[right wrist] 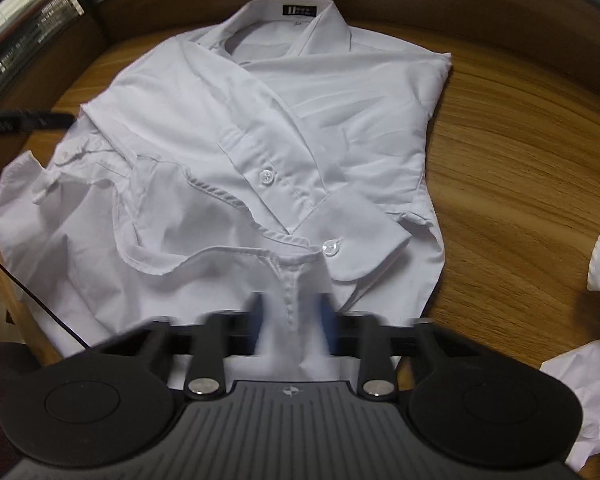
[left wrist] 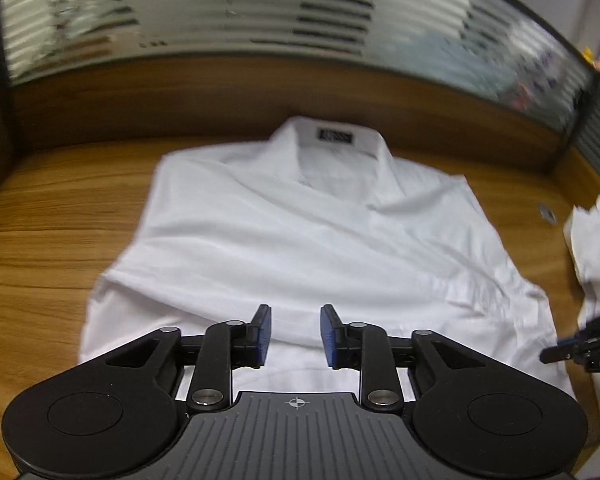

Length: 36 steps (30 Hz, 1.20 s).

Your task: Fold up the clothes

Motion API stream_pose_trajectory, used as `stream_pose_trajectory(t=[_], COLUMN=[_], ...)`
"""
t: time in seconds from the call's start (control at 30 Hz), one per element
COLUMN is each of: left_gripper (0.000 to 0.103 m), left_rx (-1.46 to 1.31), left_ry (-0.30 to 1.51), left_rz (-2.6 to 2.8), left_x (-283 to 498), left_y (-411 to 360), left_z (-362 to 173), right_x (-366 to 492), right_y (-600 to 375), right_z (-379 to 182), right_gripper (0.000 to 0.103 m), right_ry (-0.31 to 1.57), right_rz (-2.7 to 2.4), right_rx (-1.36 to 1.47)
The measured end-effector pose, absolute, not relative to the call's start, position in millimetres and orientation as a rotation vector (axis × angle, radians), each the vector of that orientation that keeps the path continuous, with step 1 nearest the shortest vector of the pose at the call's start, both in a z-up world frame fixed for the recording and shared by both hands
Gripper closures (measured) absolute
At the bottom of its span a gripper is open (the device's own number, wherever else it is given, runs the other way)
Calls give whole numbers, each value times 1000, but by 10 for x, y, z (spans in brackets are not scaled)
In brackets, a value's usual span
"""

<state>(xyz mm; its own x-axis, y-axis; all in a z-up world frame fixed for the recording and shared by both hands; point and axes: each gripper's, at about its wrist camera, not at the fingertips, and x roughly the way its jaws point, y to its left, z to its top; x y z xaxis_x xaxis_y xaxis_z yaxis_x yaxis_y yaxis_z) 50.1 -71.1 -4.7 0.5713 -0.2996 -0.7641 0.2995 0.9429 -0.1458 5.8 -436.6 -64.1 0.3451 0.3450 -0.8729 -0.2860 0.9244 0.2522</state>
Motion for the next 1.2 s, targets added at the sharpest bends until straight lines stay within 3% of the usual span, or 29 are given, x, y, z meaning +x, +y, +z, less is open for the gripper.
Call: stream_pose_trajectory(t=[0.07,0.17,0.4,0.7,0.97,1.0,1.03,1.07,1.2], left_gripper=[70,59,50,49,51,58,84,99,99], left_rx=[-23,-52,-106,-58,-97,-98,-95,-95,-274], left_ry=[878,858,904,996,1062,1081,1091,1083,908], left_rz=[-323,-275,-162,-192,-355,-378,-404,-425,-406], left_x=[456,372,128,-90,255,305,346,370,302], left_y=[-549,-313,209,557,597,586,576,577,862], left_z=[48,159,137,-101,-368,-418,-455,-462,-272], right_x=[51,29,108,36,-221,-258,-298,-333,-433], right_y=[-4425,-4671,-4875,-4688,-4349,-4276,-4198,-4120,-3813], right_z=[-572,-427,-847,-618,-174,-148,-136,-132,-166], right_gripper=[102,102,99,73,63,63,63,63,60], right_ry=[1141,1146,1226,1165,1117,1114,1110,1108,1118], right_rz=[400,350,241,150,180,183,184,186,153], right_rx=[85,151,214,44,138,152,166,180,158])
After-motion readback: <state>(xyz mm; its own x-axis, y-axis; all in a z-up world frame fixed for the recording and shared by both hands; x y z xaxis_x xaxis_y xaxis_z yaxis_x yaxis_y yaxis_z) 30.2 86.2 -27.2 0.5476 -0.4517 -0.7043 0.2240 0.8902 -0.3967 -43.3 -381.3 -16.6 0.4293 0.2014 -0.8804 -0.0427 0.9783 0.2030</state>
